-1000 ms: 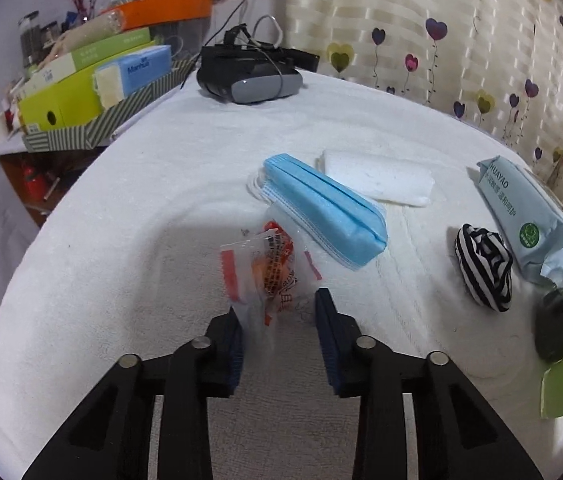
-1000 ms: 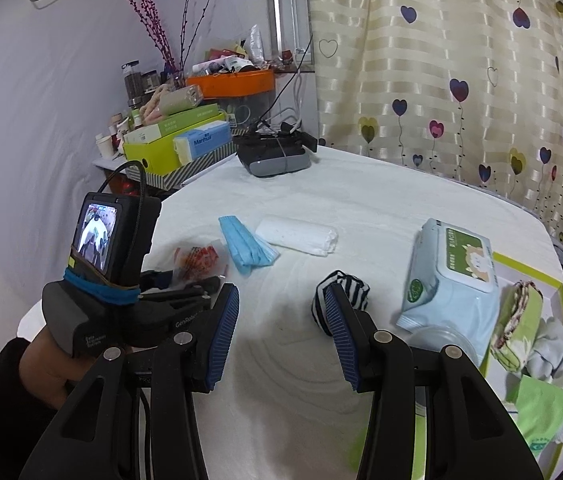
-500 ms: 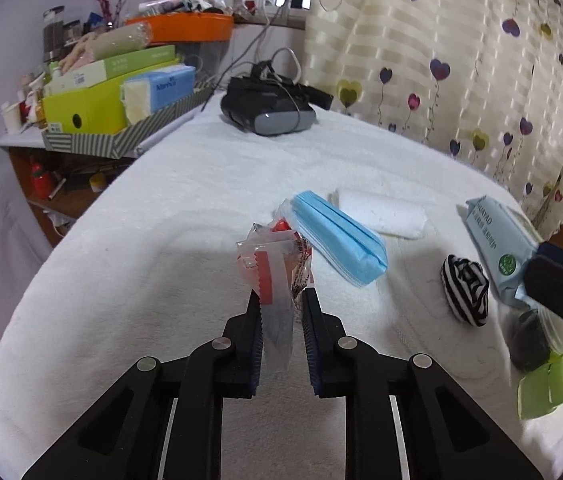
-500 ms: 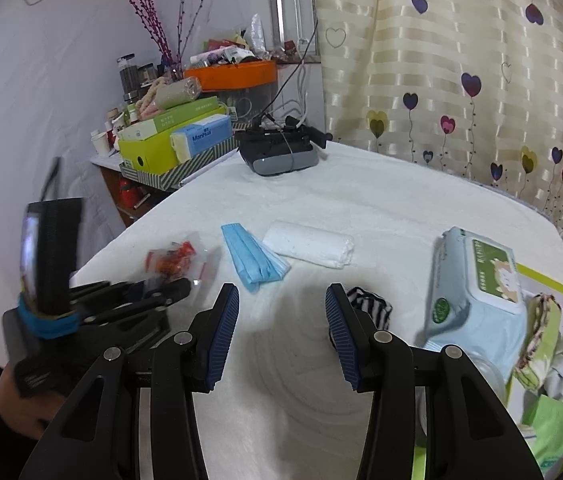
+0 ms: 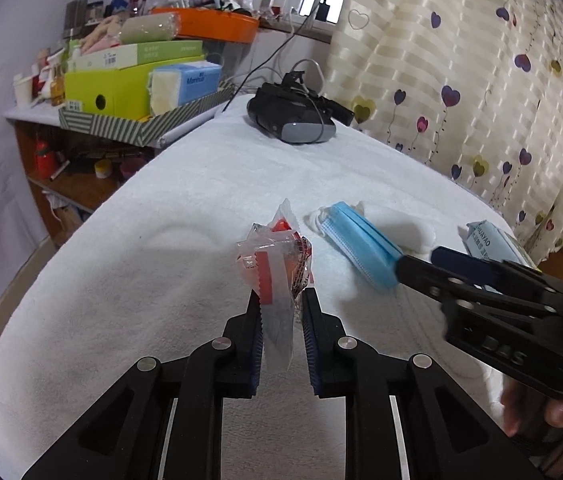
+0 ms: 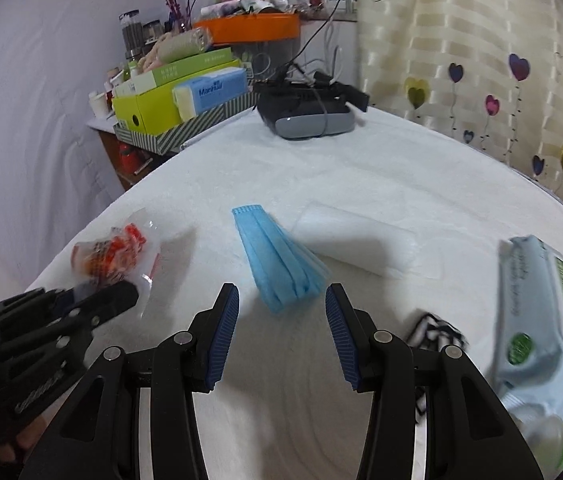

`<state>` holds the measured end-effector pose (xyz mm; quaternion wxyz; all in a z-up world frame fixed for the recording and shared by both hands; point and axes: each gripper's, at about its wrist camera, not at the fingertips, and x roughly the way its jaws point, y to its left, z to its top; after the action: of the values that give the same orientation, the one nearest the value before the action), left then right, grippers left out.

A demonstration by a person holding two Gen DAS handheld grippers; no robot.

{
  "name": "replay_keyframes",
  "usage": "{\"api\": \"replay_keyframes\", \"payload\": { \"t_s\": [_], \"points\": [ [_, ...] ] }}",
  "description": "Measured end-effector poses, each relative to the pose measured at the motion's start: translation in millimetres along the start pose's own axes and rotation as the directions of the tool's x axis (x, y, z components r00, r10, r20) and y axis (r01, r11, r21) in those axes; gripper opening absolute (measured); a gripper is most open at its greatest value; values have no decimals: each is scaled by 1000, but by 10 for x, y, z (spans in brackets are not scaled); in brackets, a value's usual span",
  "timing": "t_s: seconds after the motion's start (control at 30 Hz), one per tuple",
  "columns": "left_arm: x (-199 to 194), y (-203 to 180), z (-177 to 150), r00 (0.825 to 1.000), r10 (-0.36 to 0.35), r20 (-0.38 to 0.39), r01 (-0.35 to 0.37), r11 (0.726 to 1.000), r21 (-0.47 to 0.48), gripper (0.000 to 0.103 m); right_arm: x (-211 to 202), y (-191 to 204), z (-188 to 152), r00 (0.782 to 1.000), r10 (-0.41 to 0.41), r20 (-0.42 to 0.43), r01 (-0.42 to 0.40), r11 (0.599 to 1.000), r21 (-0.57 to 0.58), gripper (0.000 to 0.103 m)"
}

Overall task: Organize soft objects
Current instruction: 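Grasp the blue face mask with the right gripper while the left holds the bag, then carry the plastic bag and blue mask with both grippers over the box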

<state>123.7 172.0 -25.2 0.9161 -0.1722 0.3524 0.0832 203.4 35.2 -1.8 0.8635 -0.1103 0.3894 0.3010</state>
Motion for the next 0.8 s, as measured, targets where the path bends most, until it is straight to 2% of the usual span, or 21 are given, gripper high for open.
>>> {"api": "replay_keyframes", "payload": {
  "t_s": [0.17,0.37,0.4,0.43,0.47,0.6,0.8],
  "points": [
    [10,60,-2,1000,-4,-1,3,1000,-22,17,165,43,84,1000,-9,-2,9,1000,-24,47],
    [34,75,-9,1000,-1,-6,1,1000,-25,17,365,14,104,999,0,-37,0,1000,8,47],
    [37,74,-8,1000,0,-7,0,1000,-25,17,364,8,105,999,12,-34,-11,1000,17,45],
    [42,72,-9,1000,0,-8,0,1000,-24,17,352,4,103,999,14,-30,-13,1000,21,38],
    [42,70,-9,1000,-1,-8,0,1000,-24,17,336,-7,96,999,19,-29,-18,999,28,23],
    [50,48,-14,1000,2,-7,-2,1000,-14,17,262,-25,57,999,33,-24,-32,998,50,17],
    [-36,-20,-13,1000,15,13,-15,1000,-1,17,-80,2,-31,999,46,28,-48,997,57,17]
  ]
}}
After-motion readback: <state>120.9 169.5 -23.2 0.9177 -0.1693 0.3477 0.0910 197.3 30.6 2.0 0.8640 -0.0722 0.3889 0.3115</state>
